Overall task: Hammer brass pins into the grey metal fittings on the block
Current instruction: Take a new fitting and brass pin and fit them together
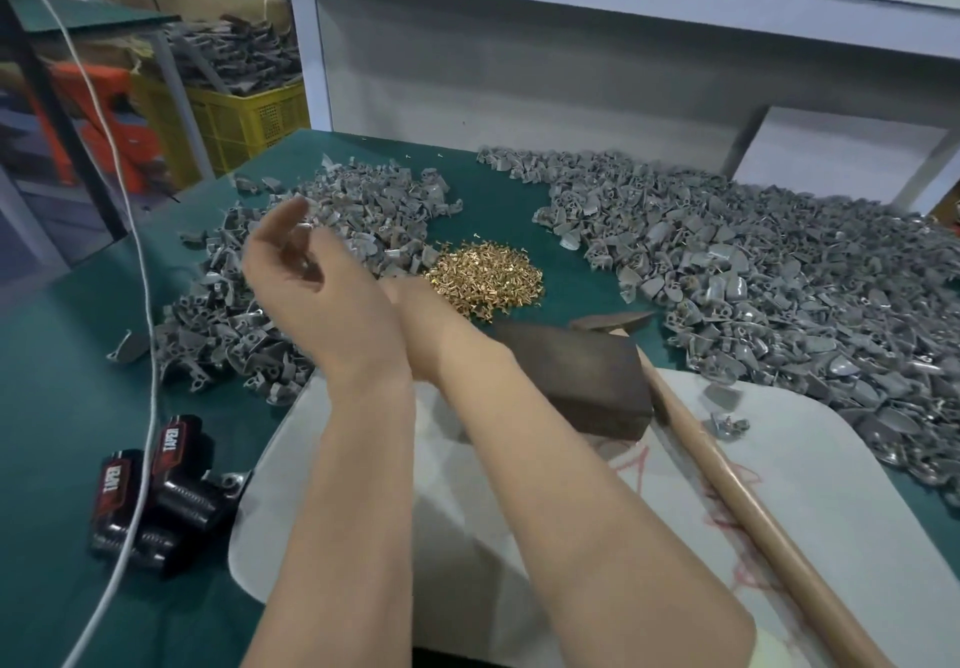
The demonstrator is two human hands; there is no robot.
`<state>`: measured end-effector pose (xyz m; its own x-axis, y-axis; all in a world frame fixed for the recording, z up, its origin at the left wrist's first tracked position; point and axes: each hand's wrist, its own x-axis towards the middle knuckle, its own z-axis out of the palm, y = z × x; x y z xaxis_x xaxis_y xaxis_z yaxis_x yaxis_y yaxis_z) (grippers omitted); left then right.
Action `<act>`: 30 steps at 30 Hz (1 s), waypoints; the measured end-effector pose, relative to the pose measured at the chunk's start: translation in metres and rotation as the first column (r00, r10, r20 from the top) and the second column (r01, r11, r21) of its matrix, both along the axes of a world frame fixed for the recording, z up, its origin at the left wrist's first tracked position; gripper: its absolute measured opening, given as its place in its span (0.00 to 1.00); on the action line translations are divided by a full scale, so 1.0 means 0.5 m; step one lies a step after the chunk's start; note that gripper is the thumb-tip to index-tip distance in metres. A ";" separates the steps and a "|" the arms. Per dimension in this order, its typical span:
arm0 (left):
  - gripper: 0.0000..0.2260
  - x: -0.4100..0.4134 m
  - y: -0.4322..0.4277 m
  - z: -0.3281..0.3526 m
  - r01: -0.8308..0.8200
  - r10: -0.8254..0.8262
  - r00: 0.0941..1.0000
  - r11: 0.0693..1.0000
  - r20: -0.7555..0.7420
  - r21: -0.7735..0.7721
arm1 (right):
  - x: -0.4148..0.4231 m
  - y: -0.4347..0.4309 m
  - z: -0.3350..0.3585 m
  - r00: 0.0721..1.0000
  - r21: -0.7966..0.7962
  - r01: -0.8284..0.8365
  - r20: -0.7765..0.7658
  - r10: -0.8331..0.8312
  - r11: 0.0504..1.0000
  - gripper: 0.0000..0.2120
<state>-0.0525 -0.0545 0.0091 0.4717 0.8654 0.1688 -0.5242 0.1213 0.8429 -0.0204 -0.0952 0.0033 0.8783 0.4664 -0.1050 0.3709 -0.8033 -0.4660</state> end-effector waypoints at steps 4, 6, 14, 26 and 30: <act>0.09 0.000 0.007 -0.001 -0.032 0.031 0.999 0.999 -0.018 -0.017 | -0.002 0.010 -0.016 0.999 0.073 0.005 -0.034 -0.003 0.997 0.15; 0.09 0.002 0.003 -0.006 0.023 -0.022 0.997 1.000 -0.071 0.008 | 0.003 -0.002 -0.014 0.998 0.016 -0.003 0.062 0.002 1.000 0.12; 0.09 0.012 -0.047 -0.031 0.709 -0.570 0.660 0.689 -0.490 0.152 | -0.002 -0.170 0.010 0.917 0.509 0.186 0.217 -0.334 0.840 0.10; 0.09 0.003 -0.097 -0.056 0.720 -0.302 0.685 0.417 -0.663 0.554 | -0.042 -0.309 -0.019 0.853 0.637 0.404 -0.002 -0.522 0.657 0.13; 0.09 0.002 -0.100 -0.061 0.724 -0.288 0.687 0.356 -0.667 0.592 | -0.042 -0.309 -0.020 0.846 0.689 0.437 -0.097 -0.524 0.579 0.11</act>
<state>-0.0512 -0.1047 -0.0213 0.9616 0.0217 0.2737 -0.2161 -0.5551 0.8032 -0.0415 -0.2498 -0.0064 0.9791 -0.1245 0.1607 0.1049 -0.3680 -0.9239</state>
